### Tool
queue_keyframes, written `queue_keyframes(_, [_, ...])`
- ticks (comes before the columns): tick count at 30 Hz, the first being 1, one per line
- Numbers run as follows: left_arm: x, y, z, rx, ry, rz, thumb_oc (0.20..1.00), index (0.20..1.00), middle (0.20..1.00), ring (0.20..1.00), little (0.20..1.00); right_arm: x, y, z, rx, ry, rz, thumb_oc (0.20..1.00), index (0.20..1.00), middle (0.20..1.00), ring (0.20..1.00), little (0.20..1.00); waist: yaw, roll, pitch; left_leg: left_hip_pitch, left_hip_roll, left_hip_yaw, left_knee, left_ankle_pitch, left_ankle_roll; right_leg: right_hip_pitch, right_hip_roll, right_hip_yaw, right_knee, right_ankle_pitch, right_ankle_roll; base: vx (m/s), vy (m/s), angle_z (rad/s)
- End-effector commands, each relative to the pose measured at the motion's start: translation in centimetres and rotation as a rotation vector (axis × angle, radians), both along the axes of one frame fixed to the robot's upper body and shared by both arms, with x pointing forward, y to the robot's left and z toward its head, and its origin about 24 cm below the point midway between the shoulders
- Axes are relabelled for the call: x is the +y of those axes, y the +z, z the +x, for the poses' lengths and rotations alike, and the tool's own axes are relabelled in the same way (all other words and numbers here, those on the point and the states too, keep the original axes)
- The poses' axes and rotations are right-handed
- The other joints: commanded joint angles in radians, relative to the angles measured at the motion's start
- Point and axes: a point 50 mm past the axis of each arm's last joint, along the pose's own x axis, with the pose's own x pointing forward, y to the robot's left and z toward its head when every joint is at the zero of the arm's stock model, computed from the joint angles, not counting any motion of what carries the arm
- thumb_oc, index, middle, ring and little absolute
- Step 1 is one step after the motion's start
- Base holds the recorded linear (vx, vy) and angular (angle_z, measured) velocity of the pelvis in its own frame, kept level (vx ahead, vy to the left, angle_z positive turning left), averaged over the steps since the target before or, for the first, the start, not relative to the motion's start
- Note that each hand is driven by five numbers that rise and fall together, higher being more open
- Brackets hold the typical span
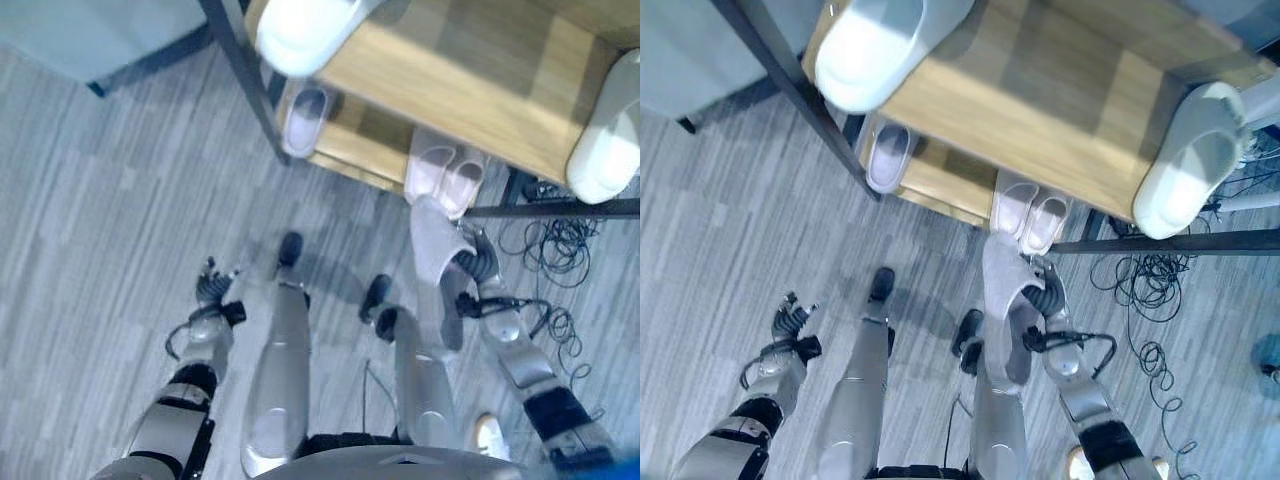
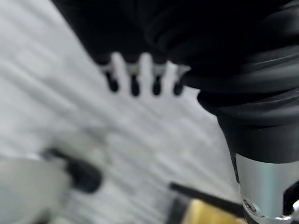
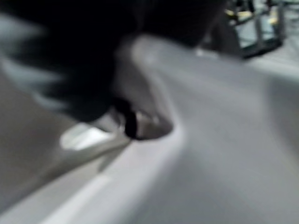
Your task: Arrange the slippers neatly on the shoe rack.
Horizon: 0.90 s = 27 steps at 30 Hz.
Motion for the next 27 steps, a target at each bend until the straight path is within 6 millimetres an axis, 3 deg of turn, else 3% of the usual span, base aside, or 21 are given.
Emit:
queue_keyframes(1, [1.2,1.6,0.1,-0.101,0.112,-0.009,1.0,1.0,1.0,1.0,1.0,-0.1,3.0,0.3,-0.17,-0.038,0.046,0.2,0.2,0.2,0.2,0.2,-0.01,0.019,-0.038,-0.147,-0.022,0.022,0.261,-0.227,0.079,-0.07,0.018,0.036,0.043,-0.009,0.037,0.0,-0.006,0.32])
queue_keyframes(4, [0.4,2.2,0.8,-0.121,0.083,0.01,1.0,1.0,1.0,1.0,1.0,0.0,4.6,1.1,-0.223,-0.046,-0.002,0.2,0.2,0.2,0.2,0.2,-0.008,0.028,-0.05,-0.243,-0.033,0.019,0.326,-0.247,0.086,-0.175,0.001,0.051,0.123,-0.043,0.025,0.02,-0.005,0.16])
queue_keyframes(8, [-0.8,3.1,1.6,-0.164,0.067,-0.015,1.0,1.0,1.0,1.0,1.0,-0.5,8.3,3.4,-0.316,-0.101,-0.078,0.2,0.2,0.2,0.2,0.2,0.001,0.062,-0.067,-0.428,-0.062,0.023,0.452,-0.277,0.09,-0.376,-0.044,0.094,0.288,-0.103,0.007,0.07,0.003,0.17])
queue_keyframes(9, [-0.8,3.1,1.6,-0.165,0.067,-0.016,1.0,1.0,1.0,1.0,1.0,-0.5,8.3,3.4,-0.318,-0.101,-0.079,0.2,0.2,0.2,0.2,0.2,-0.001,0.06,-0.072,-0.439,-0.063,0.026,0.458,-0.279,0.09,-0.388,-0.046,0.097,0.296,-0.107,0.008,0.06,-0.001,0.03])
queue_keyframes(12, [-1.6,4.5,2.3,-0.232,0.066,-0.057,1.0,1.0,1.0,1.0,1.0,-0.7,10.7,5.4,-0.338,-0.141,-0.089,0.2,0.2,0.2,0.2,0.2,0.009,0.084,-0.065,-0.525,-0.09,0.044,0.527,-0.297,0.088,-0.49,-0.064,0.13,0.394,-0.137,0.001,0.07,-0.002,0.16])
queue_keyframes(17, [-2.0,5.8,2.7,-0.289,0.062,-0.054,1.0,1.0,1.0,1.0,1.0,-1.5,14.8,6.7,-0.424,-0.222,-0.113,0.2,0.2,0.2,0.2,0.2,0.024,0.114,-0.07,-0.643,-0.129,0.067,0.631,-0.329,0.088,-0.624,-0.097,0.173,0.528,-0.18,-0.006,0.1,0.0,0.15])
queue_keyframes(19, [-2.0,6.2,2.7,-0.278,0.04,0.052,1.0,1.0,1.0,1.0,1.0,-1.8,16.6,7.0,-0.471,-0.256,-0.081,0.2,0.2,0.2,0.2,0.2,0.029,0.122,-0.062,-0.657,-0.134,0.075,0.65,-0.342,0.088,-0.65,-0.104,0.194,0.562,-0.189,-0.008,0.09,0.001,0.1])
queue_keyframes(21, [-2.3,6.2,2.7,-0.267,0.017,0.1,1.0,1.0,1.0,1.0,1.0,-2.0,17.3,7.2,-0.484,-0.272,-0.078,0.2,0.2,0.2,0.2,0.2,0.031,0.124,-0.054,-0.657,-0.134,0.081,0.657,-0.349,0.088,-0.658,-0.109,0.205,0.579,-0.195,-0.008,0.05,-0.004,0.07])
queue_keyframes(25, [-2.8,6.8,2.2,-0.303,-0.053,0.18,1.0,1.0,1.0,1.0,1.0,-3.1,23.6,7.9,-0.592,-0.368,-0.026,0.2,0.2,0.2,0.2,0.2,0.061,0.15,-0.016,-0.657,-0.15,0.093,0.701,-0.372,0.08,-0.669,-0.129,0.235,0.631,-0.213,-0.009,0.08,0.001,0.04])
queue_keyframes(27, [-2.8,6.9,2.2,-0.309,-0.063,0.194,1.0,1.0,1.0,1.0,1.0,-3.7,24.5,7.8,-0.605,-0.397,-0.027,0.2,0.2,0.2,0.2,0.2,0.064,0.154,-0.008,-0.657,-0.154,0.096,0.715,-0.378,0.079,-0.668,-0.132,0.239,0.646,-0.218,-0.008,0.06,-0.005,0.16])
